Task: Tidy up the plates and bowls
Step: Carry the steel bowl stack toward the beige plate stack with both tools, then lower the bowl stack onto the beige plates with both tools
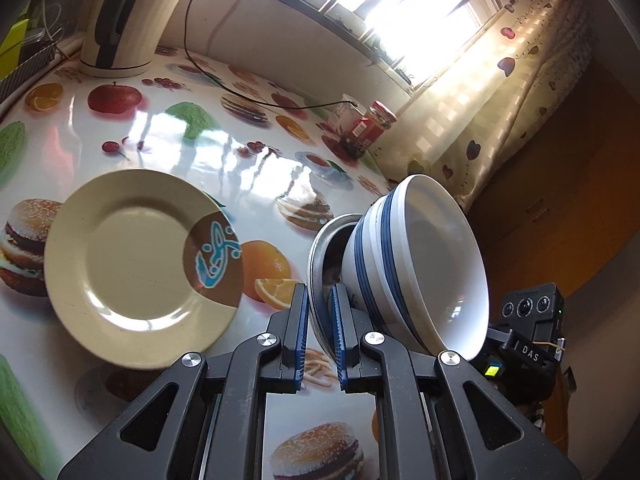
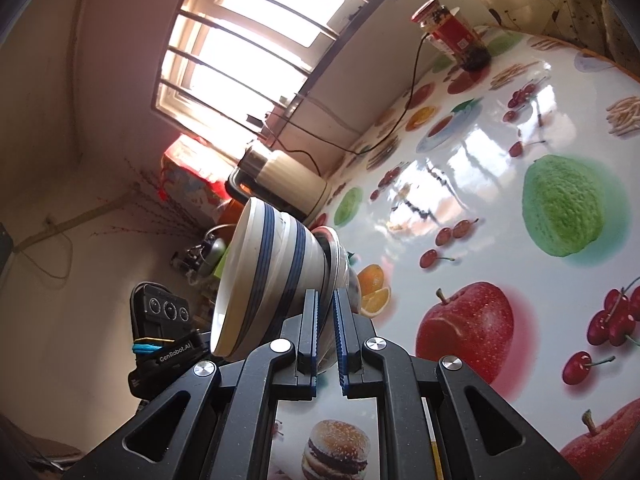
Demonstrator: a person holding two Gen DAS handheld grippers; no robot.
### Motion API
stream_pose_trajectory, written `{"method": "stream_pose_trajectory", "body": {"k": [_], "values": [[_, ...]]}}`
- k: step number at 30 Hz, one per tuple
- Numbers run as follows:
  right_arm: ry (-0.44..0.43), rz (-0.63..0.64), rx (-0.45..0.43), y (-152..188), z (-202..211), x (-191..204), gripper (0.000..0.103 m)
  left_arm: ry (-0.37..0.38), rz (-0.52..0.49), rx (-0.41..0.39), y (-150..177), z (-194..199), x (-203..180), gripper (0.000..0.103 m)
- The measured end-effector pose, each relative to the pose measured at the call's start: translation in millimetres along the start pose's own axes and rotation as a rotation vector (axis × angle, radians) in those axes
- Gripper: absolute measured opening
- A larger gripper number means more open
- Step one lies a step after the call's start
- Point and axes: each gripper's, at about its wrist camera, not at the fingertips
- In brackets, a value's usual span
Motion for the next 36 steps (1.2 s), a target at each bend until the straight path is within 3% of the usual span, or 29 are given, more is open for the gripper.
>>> {"method": "stream_pose_trajectory", "body": {"k": [36], "values": [[-0.04,0.035,0.14,-24.9,-83.9,22.6,0.01,-0.071,0.106,-0.077,-3.3,34.3,60.9,0.011]]}}
Point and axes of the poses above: each gripper's, at about its wrist camera, not at the fingertips, and z roughly against the way its jaws point, x to its left, y to its underside, and after that the axes turned 13 degrees about x, right-handed
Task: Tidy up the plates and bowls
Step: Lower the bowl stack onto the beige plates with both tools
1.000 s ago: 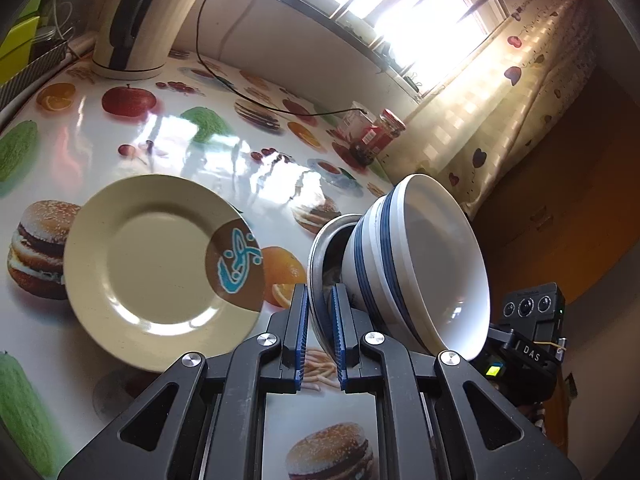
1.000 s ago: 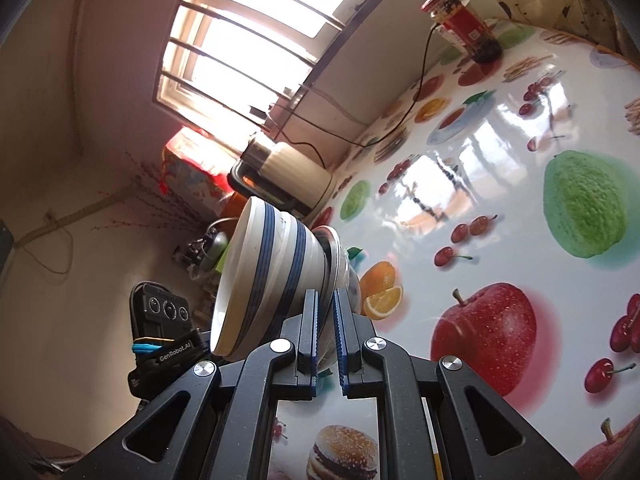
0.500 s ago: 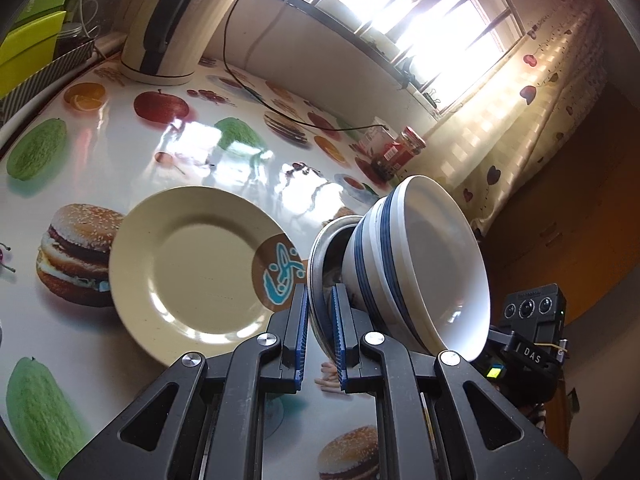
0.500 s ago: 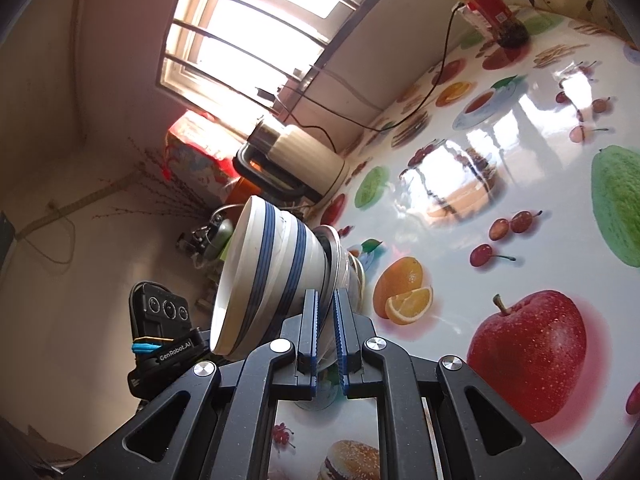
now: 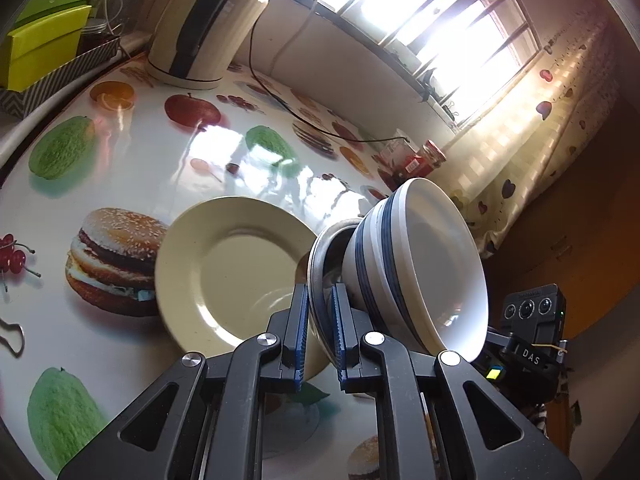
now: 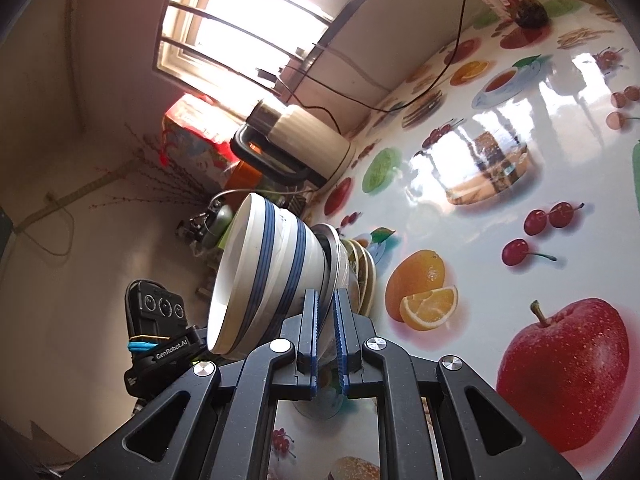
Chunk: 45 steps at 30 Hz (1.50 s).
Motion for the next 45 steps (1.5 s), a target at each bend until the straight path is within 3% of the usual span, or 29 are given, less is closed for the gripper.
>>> {"method": "stream_pose_trajectory", "body": {"k": [45], "values": [[0.008,0.028,0.134,-34.9,-75.9,4.7,0.01,-0.071,0.109,-0.038,-6.9,12.3,55.1,0.01]]}}
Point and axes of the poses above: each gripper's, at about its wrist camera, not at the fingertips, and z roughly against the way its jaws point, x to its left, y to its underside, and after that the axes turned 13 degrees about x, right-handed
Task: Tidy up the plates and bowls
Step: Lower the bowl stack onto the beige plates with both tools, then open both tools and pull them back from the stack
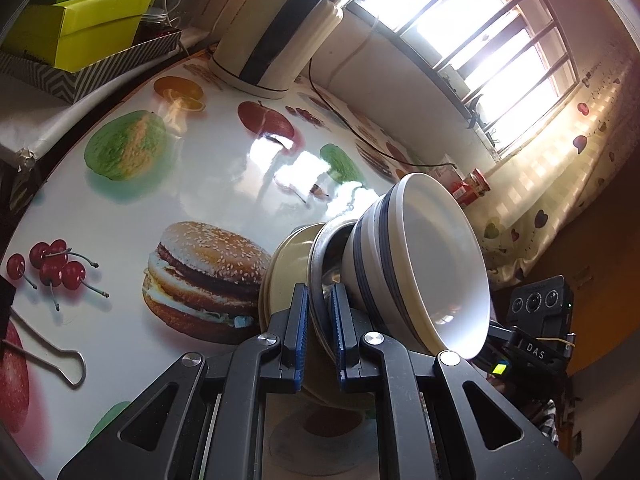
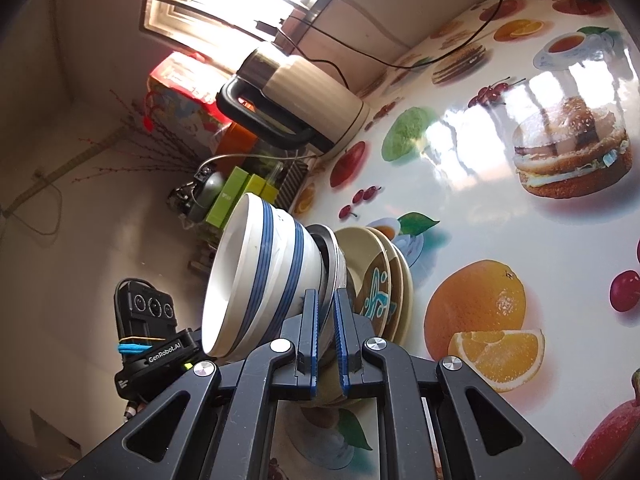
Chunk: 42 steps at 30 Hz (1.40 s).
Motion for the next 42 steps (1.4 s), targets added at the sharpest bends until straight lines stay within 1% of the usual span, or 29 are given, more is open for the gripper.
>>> {"method": "stream_pose_trajectory", "body": {"k": [5,12,18,23,24,26,28,30,33,36,38,39,40,42], "values": [[0.005,0.008,0.002,-2.6,-2.1,1.8,0.01,0.001,0.007,0.0,0.3,-0.1,1.8,0.01],[0.024,0.025,0.0,-2.0,-2.3,4.2,0.01,-0.023,-0.002,0.003,-0.5,-0.6,-2.0,0.01],[0.044,0.035,-0.002,-2.8,-2.9,6.2,0.011,-0.023,0.007,-0.001,-0.4,-0.9,-1.0,0.011],[0.082,0.045,-0.005,-3.1,-2.3,8.9,0.011,-0.057,-0.001,0.002,0.6,0.0,-4.5,0.013],[0.089,0.047,-0.007,-2.6,-1.6,9.5,0.012,-0.064,-0.003,0.002,1.1,0.7,-5.3,0.013],[0.101,0.048,-0.011,-1.4,-0.3,10.2,0.017,-0.077,-0.006,-0.002,2.1,2.7,-6.8,0.014],[0.114,0.057,-0.017,0.1,2.0,11.9,0.021,-0.106,-0.013,-0.008,3.8,5.0,-9.3,0.02],[0.135,0.067,-0.021,1.2,3.5,14.3,0.025,-0.132,-0.021,-0.009,5.6,6.2,-11.5,0.022],[0.173,0.094,-0.027,4.5,5.3,20.8,0.029,-0.144,-0.027,-0.009,9.1,9.4,-13.8,0.023],[0.2,0.121,-0.031,9.2,7.9,27.8,0.033,-0.195,-0.057,-0.021,14.8,15.3,-20.9,0.032],[0.225,0.14,-0.04,12.7,10.1,33.8,0.038,-0.203,-0.067,-0.027,18.2,19.0,-24.1,0.034],[0.235,0.147,-0.043,14.6,11.2,36.3,0.039,-0.202,-0.069,-0.029,20.0,21.0,-24.9,0.036],[0.243,0.16,-0.047,17.5,13.0,39.5,0.039,-0.209,-0.072,-0.033,22.3,23.0,-26.3,0.04],[0.258,0.172,-0.051,20.9,15.1,44.2,0.039,-0.225,-0.082,-0.043,27.7,26.2,-29.6,0.043]]}}
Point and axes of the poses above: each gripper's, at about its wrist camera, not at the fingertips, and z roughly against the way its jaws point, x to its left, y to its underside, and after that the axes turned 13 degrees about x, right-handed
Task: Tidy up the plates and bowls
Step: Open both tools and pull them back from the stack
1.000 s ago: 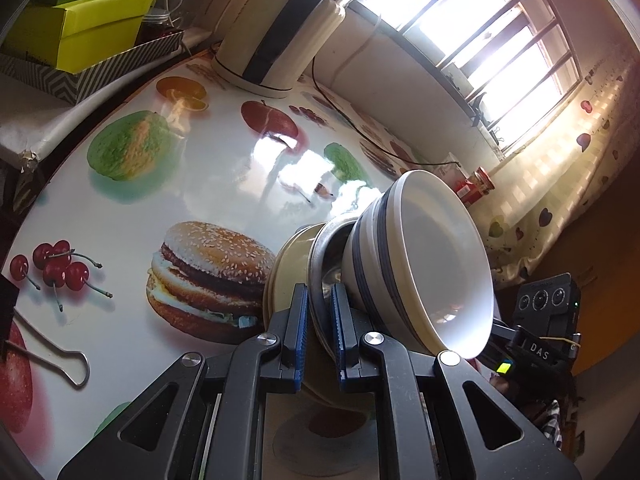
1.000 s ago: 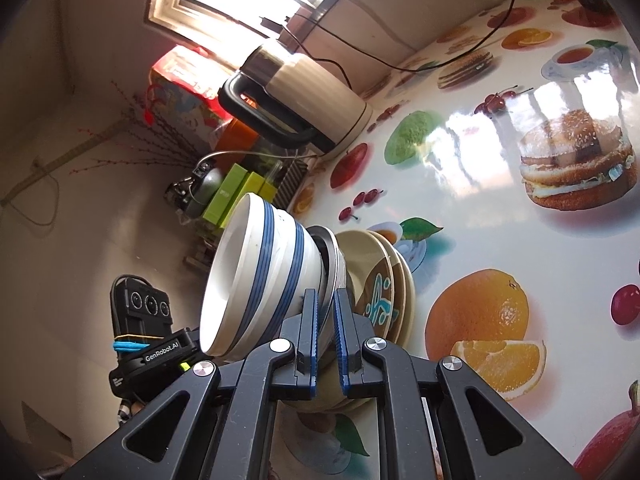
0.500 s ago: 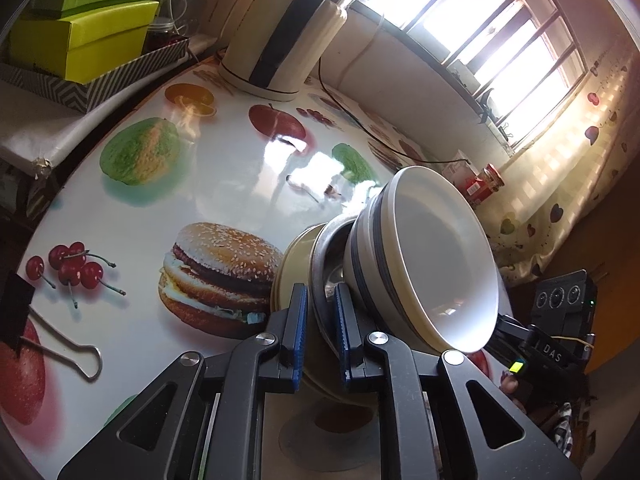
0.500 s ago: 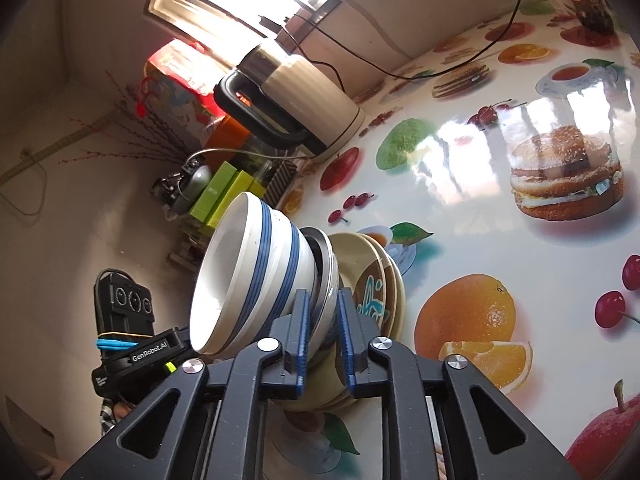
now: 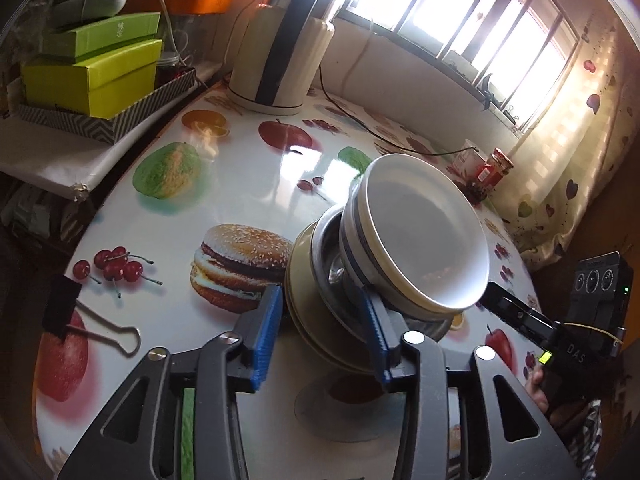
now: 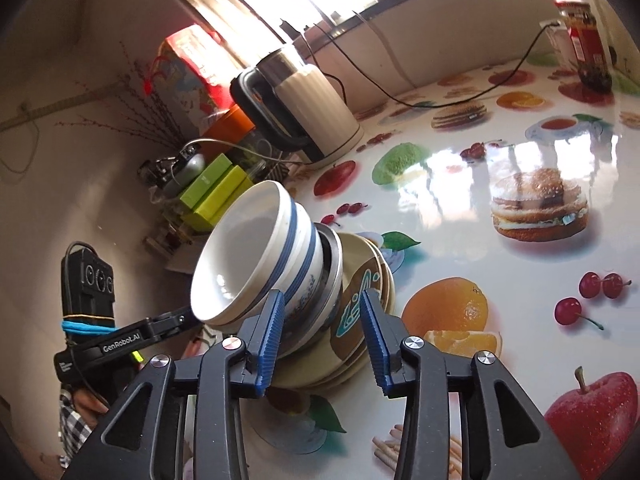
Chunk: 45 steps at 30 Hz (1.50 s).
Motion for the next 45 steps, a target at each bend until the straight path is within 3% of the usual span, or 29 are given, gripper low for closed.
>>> {"method": "stream_pose_trajectory", "body": {"k": [3,17,22,45], "values": [[0.043,0.022,-0.008,5.8,4.7,6.6,0.041,-0.002,-0.02,0.001,7.1,2.9,-5.2,0.043],[0.169,0.1,-0.014,41.8,20.6,31.8,0.048,-0.196,-0.101,-0.026,51.7,7.0,-28.4,0.043],[0.251,0.135,0.006,57.4,16.2,39.8,0.056,-0.275,-0.136,-0.027,69.4,0.6,-34.8,0.043],[0.468,0.112,0.101,90.8,-6.0,34.3,0.07,-0.365,-0.144,0.034,100.4,-24.8,-30.4,0.043]]}}
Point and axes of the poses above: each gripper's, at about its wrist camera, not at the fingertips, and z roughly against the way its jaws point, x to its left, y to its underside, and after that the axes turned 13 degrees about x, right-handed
